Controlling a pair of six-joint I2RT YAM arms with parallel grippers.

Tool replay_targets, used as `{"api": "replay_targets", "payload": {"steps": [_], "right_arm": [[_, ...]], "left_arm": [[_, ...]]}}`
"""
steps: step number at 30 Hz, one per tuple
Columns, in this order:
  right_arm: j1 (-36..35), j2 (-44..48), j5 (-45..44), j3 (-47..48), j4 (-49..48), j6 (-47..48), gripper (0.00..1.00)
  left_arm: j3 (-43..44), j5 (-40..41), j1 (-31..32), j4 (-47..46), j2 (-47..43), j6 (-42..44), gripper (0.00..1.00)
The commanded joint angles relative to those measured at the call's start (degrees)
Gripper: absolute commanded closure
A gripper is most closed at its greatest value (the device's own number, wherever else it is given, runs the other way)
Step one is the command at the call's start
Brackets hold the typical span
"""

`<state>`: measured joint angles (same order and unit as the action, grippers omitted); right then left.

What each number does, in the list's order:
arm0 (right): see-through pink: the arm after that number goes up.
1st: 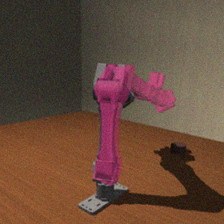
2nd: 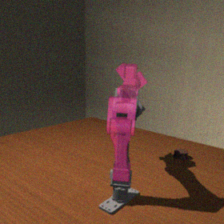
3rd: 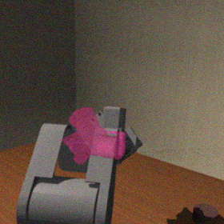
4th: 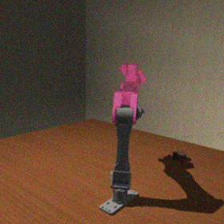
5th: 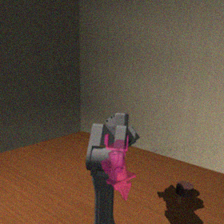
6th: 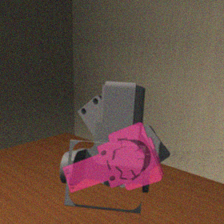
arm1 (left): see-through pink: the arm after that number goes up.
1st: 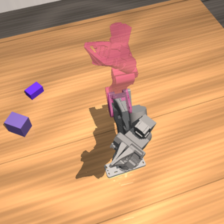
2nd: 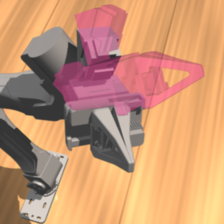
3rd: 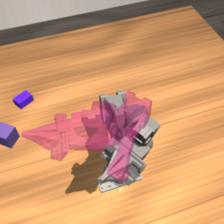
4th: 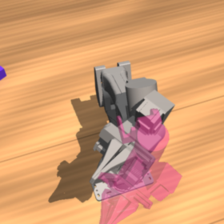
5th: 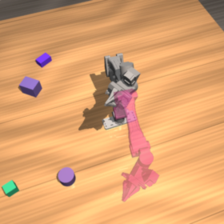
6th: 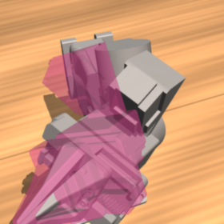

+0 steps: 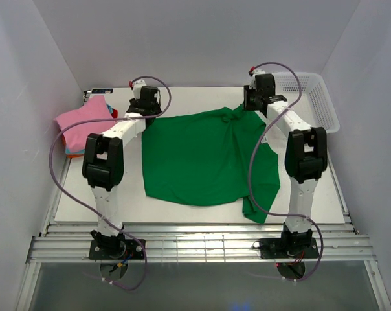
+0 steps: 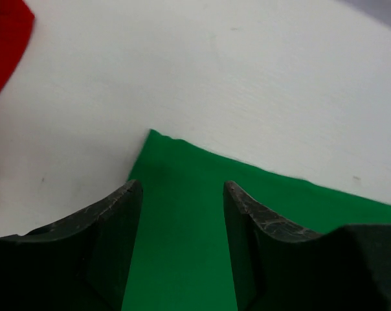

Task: Fold and stack the t-shirts
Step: Flatten the tshirt out

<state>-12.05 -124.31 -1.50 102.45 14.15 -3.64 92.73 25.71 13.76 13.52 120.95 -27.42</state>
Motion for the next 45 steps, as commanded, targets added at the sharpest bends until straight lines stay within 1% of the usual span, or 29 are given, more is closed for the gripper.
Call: {"api": "replay_targets", "payload": {"steps": [1, 2, 3, 4, 5, 6, 7, 8, 9, 14, 17, 21, 24, 28, 33, 37, 45], "right_arm": [[-0.2, 12.1, -0.6, -5.1, -9.1, 1.5, 0.64], [-0.3, 15.3, -1.0, -6.7, -9.8, 1.7, 0.64], [-0.3, 16.8, -1.3, -10.1, -10.1, 1.7, 0.64], [-0.3, 17.9, -1.8, -11.6, -10.1, 1.7, 0.65], [-0.3, 19.0, -2.1, -12.9, -9.8, 1.7, 0.66], [-0.4, 20.8, -2.2, -14.1, -9.0, 1.6, 0.72], [-0.4, 21.5, -2.2, -16.3, -8.5, 1.6, 0.78], [-0.4, 22.1, -2.3, -17.4, -7.9, 1.4, 0.85], [-0.5, 23.1, -2.2, -18.4, -7.0, 0.9, 0.92], [-1.0, 26.2, -1.5, -26.3, -6.4, 0.3, 0.92], [-1.3, 28.2, -1.5, -29.9, -6.5, -0.4, 0.92], [-1.8, 30.4, -1.4, -32.1, -6.1, -0.7, 0.92], [-2.3, 32.0, -1.8, -32.9, -5.2, -0.8, 0.92], [-2.9, 33.7, -2.1, -34.2, -5.0, -1.2, 0.92], [-3.5, 34.9, -2.7, -35.2, -4.7, -1.6, 0.92], [-3.9, 35.0, -2.8, -35.9, -4.7, -1.9, 0.92], [-4.9, 34.0, -3.2, -38.1, -5.3, -2.5, 0.92]], "left_arm": [[-8.1, 3.4, 3.7, -8.4, -12.9, 0.1, 0.37], [-9.7, 3.1, 4.5, -8.5, -15.2, -0.7, 0.39], [-11.0, 2.6, 4.6, -7.8, -15.8, -1.4, 0.4], [-12.5, 0.9, 4.7, -6.8, -16.1, -2.1, 0.42], [-12.8, 0.6, 4.7, -4.4, -16.0, -3.3, 0.5], [-13.3, 0.2, 4.7, -3.4, -15.2, -3.8, 0.57], [-13.5, -0.7, 4.7, -2.5, -14.6, -4.0, 0.65], [-14.0, -1.5, 4.7, -1.9, -13.8, -4.0, 0.77], [-14.1, -2.0, 4.7, -0.4, -12.9, -4.4, 0.99], [-14.1, -3.3, 4.7, 2.6, -6.6, -5.2, 1.0], [-10.6, -3.5, 4.7, 6.2, -1.8, -5.1, 1.0], [-5.9, -4.0, 4.6, 9.3, 2.5, -5.0, 1.0], [-4.9, -4.2, 4.3, 10.2, 4.4, -5.2, 1.0], [-3.9, -4.6, 3.3, 11.4, 6.1, -5.5, 1.0], [-4.7, -4.7, 1.3, 11.6, 6.4, -6.8, 1.0], [-3.3, -5.3, -0.5, 11.5, 7.6, -6.1, 1.0], [-0.9, -5.3, -1.9, 11.4, 8.5, -5.2, 1.0]]}}
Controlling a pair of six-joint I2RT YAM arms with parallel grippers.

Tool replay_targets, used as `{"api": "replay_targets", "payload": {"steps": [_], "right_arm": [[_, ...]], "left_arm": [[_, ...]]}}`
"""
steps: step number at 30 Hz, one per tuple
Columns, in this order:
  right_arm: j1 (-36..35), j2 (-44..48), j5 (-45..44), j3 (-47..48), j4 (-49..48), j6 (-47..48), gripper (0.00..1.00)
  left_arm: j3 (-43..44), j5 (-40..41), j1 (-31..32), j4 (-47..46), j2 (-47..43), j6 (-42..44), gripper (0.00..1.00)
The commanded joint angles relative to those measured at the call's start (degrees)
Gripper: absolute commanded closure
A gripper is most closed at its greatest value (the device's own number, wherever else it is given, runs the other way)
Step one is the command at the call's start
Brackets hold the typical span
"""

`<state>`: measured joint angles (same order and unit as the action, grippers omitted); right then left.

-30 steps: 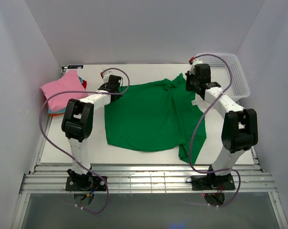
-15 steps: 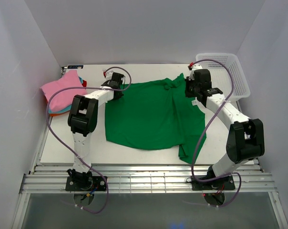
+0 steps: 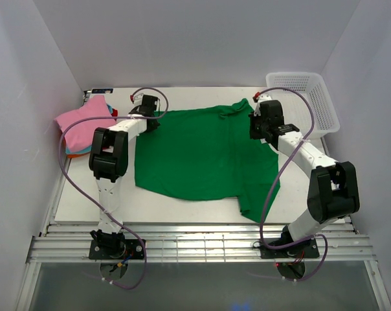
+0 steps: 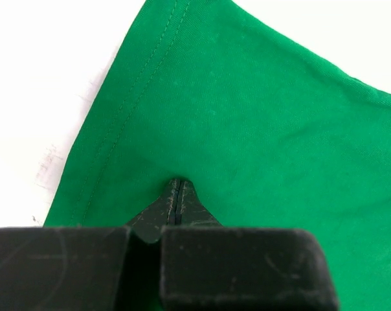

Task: Fold and stack the t-shirts
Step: Flatten the tshirt out

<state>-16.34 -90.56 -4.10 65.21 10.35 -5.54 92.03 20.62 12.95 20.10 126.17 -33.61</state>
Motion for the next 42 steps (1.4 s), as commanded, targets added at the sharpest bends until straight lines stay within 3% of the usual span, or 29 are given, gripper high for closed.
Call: {"api": "replay_targets", "payload": {"steps": [1, 24, 35, 42], "right_arm": [[-0.9, 0.1, -0.6, -1.0, -1.6, -0.7, 0.92], [-2.5, 0.3, -2.1, -2.8, -0.3, -0.8, 0.92], [-5.7, 0.6, -7.8, -3.4, 13.8, -7.0, 0.92], [-10.4, 7.3, -10.6, -12.6, 16.8, -13.6, 0.92]], "left_arm": [[0.3, -0.1, -1.1, 4.7, 3.5, 1.5, 1.0], [1.6, 0.5, -5.7, 4.8, 2.0, 2.0, 1.0], [0.3, -1.4, -5.6, 2.0, -2.2, 3.2, 1.0], [-0.6, -2.0, -5.5, 2.0, -2.4, 2.8, 1.0]]}}
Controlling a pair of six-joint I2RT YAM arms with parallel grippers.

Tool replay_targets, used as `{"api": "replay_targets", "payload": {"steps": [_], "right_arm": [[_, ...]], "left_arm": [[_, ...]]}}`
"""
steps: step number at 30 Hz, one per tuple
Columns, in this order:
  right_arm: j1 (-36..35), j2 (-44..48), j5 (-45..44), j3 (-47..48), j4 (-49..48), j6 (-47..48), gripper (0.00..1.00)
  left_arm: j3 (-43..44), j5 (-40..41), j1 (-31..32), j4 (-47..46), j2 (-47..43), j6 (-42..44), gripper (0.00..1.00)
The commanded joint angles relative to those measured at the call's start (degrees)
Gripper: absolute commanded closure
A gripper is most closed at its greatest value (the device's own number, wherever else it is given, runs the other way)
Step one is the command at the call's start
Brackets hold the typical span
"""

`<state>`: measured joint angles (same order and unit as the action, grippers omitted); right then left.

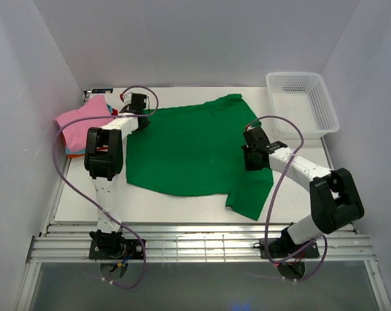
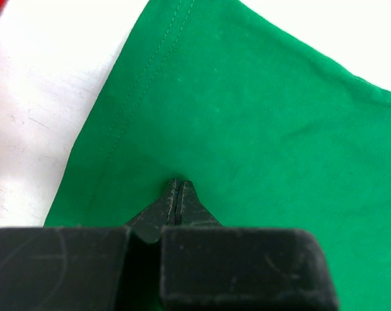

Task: Fold and stack the t-shirts
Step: Flatten the tshirt out

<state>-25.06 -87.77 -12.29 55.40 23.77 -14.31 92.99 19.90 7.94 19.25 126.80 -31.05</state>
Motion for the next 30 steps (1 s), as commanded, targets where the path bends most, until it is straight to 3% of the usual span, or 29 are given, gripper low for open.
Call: {"api": "replay_targets", "payload": {"steps": [1, 9, 30], "right_arm": [[-2.2, 6.7, -2.6, -5.1, 3.3, -5.6, 0.92], [-5.3, 14.9, -3.8, -11.7, 5.5, -9.8, 0.92], [-11.6, 17.5, -6.3, -21.3, 9.8, -18.7, 0.92]], "left_arm": [[-1.6, -1.4, -0.5, 2.8, -3.2, 0.2, 1.0], [-2.4, -2.2, -0.1, 2.6, -4.1, -0.2, 1.0], [-3.9, -3.1, 0.1, 1.8, -5.2, -0.3, 1.0]]}}
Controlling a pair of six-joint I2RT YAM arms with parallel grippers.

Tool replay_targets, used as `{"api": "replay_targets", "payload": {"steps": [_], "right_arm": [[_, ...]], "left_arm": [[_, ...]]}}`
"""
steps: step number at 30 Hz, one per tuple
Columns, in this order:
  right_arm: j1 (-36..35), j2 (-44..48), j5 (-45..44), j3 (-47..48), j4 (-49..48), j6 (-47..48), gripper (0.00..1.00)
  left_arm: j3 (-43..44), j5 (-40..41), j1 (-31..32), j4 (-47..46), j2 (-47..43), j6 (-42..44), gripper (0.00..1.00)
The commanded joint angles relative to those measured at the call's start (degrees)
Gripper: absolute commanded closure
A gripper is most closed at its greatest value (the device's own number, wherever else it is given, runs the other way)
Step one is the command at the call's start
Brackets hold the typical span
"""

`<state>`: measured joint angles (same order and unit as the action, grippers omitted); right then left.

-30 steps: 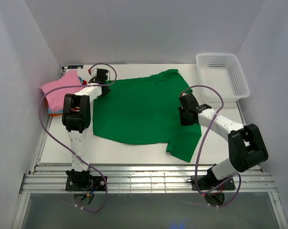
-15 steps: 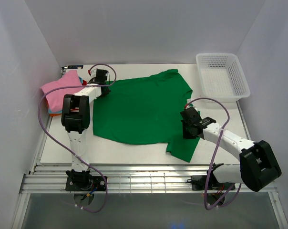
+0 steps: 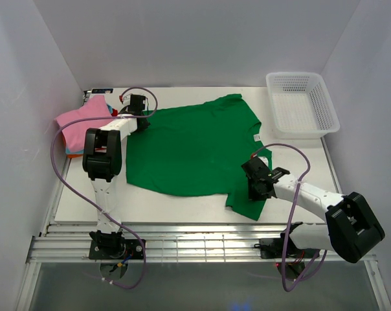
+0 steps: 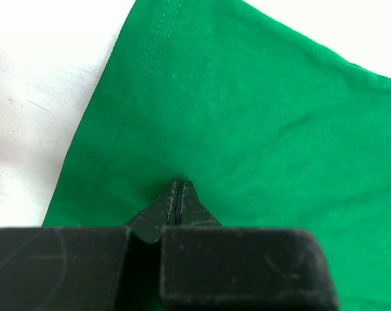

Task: Fold and stack the t-shirts
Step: Flatten the tshirt out

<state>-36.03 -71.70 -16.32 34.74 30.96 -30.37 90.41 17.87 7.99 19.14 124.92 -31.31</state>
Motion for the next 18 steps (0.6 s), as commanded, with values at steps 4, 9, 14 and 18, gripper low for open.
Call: {"api": "replay_targets", "payload": {"steps": [4, 9, 14, 18], "right_arm": [[-1.0, 2.2, -3.1, -1.9, 4.5, -4.5, 0.92], [-1.1, 2.8, -3.4, -3.2, 6.0, -6.0, 0.92], [-1.1, 2.7, -5.6, -2.4, 8.0, -8.0, 0.92], [-1.1, 2.1, -8.1, 0.3, 11.0, -8.9, 0.92]], "left_arm": [[-1.4, -0.9, 0.0, 1.9, -3.2, 0.1, 1.0], [-1.4, -0.6, 0.0, 2.0, -3.3, 0.4, 1.0], [-1.3, -0.2, 0.0, 1.9, -3.3, 0.8, 1.0], [-1.0, -0.3, -0.1, 2.0, -3.0, 1.0, 1.0]]}}
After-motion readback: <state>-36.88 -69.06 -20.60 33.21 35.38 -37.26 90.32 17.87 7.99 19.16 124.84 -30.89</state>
